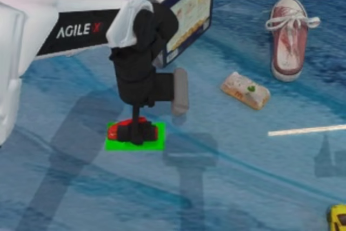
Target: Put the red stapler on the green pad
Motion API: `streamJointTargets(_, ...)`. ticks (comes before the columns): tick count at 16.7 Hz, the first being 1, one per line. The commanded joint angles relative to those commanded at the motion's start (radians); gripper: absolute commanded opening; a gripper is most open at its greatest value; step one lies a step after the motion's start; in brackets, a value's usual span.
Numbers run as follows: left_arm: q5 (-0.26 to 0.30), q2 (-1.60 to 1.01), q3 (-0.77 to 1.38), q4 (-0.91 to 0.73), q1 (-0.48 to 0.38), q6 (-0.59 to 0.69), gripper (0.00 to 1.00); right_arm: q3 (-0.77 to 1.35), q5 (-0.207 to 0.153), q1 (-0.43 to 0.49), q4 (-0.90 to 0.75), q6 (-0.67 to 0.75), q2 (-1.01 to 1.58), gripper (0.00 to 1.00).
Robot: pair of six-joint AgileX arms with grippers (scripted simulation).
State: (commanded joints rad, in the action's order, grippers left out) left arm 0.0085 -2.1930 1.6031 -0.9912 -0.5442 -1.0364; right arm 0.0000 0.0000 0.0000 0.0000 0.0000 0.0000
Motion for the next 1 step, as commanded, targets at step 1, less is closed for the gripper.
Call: streamJointTargets(1,0.0,0.0,0.0,0.0,0.0,0.0,1.0,0.0,0.0,0.0,0.0,0.0,0.0,1.0)
